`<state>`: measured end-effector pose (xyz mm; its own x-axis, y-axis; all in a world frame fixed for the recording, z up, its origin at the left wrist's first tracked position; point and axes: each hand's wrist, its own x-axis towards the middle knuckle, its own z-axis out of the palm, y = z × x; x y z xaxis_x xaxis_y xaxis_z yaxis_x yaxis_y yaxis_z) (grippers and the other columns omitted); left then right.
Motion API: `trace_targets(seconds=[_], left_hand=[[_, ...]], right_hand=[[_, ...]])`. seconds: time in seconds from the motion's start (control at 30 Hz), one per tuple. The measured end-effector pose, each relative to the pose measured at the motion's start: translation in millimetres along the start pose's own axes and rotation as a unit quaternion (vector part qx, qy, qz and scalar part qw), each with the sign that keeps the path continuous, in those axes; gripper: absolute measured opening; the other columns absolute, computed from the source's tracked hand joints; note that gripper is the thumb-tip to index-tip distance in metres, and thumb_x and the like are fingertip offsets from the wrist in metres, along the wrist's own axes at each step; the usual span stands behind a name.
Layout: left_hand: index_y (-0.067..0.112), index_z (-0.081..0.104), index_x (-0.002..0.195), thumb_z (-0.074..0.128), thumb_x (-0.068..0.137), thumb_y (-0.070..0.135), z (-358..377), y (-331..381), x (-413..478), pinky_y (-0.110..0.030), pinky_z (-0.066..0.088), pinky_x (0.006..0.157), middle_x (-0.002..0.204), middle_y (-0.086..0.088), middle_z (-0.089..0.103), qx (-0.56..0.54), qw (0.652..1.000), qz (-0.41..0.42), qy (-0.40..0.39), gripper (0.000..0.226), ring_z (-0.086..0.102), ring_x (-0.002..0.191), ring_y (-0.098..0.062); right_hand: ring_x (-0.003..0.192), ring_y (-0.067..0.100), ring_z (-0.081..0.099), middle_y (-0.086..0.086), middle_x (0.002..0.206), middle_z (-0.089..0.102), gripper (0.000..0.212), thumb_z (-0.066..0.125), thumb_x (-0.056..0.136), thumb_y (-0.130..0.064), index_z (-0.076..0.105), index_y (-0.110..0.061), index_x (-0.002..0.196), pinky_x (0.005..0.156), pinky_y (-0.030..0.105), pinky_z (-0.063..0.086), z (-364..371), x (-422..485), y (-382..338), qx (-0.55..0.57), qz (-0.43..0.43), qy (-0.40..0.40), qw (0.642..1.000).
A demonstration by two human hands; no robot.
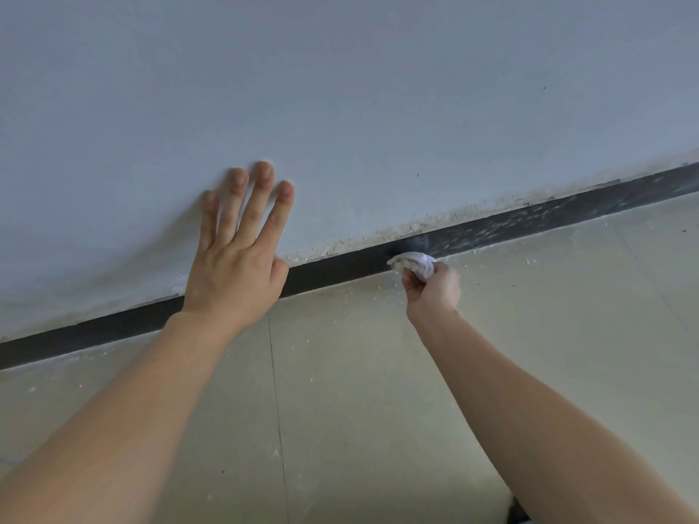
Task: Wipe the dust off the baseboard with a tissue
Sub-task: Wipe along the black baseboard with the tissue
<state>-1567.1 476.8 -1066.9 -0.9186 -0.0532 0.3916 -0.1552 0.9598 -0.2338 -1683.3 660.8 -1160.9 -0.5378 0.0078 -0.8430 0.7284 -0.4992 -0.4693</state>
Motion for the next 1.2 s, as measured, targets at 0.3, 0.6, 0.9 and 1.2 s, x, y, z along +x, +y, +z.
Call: trace_targets(seconds=[0.3, 0.6, 0.9, 1.2], left_hand=[[0.009, 0.019, 0.151, 0.035, 0.077, 0.015, 1, 0, 0, -0.039, -0.015, 0.118, 0.158, 0.007, -0.022, 0.000, 1.000, 0.002, 0.002, 0.076, -0.020, 0.146, -0.018], [0.012, 0.015, 0.152, 0.050, 0.075, 0.004, -1, -5, -1, -0.039, -0.014, 0.118, 0.157, 0.007, -0.022, 0.019, 1.000, 0.016, 0.009, 0.085, -0.020, 0.146, -0.017], [0.010, 0.016, 0.152, 0.047, 0.074, 0.006, 7, -1, 0, -0.041, -0.014, 0.118, 0.158, 0.005, -0.022, 0.022, 1.000, 0.008, 0.015, 0.084, -0.020, 0.146, -0.020], [0.015, -0.002, 0.155, 0.052, 0.071, 0.008, 17, -2, -2, -0.045, -0.008, 0.120, 0.160, -0.002, -0.017, 0.067, 0.996, 0.030, 0.058, 0.100, -0.016, 0.147, -0.023]], right_hand=[[0.078, 0.027, 0.065, 0.026, 0.105, 0.064, 0.024, 0.044, 0.092, 0.004, 0.056, 0.009, 0.112, 0.064, 0.028, 0.058, 38, -39, 81, -0.208, 0.146, -0.204, 0.945], [0.045, 0.017, 0.058, 0.022, 0.074, 0.069, 0.034, 0.033, 0.081, 0.016, 0.065, 0.010, 0.073, 0.040, 0.018, 0.046, 38, -26, 30, -0.168, 0.038, -0.153, 0.973], [0.037, 0.014, 0.040, 0.015, 0.069, 0.062, 0.038, 0.030, 0.090, -0.016, 0.064, -0.005, 0.080, 0.039, 0.018, 0.035, -1, 0, -16, -0.124, -0.042, -0.001, 0.991], [0.040, 0.016, 0.054, 0.024, 0.074, 0.065, 0.037, 0.025, 0.080, 0.013, 0.062, 0.009, 0.076, 0.035, 0.018, 0.042, 36, -17, -3, -0.174, 0.057, -0.142, 0.973]])
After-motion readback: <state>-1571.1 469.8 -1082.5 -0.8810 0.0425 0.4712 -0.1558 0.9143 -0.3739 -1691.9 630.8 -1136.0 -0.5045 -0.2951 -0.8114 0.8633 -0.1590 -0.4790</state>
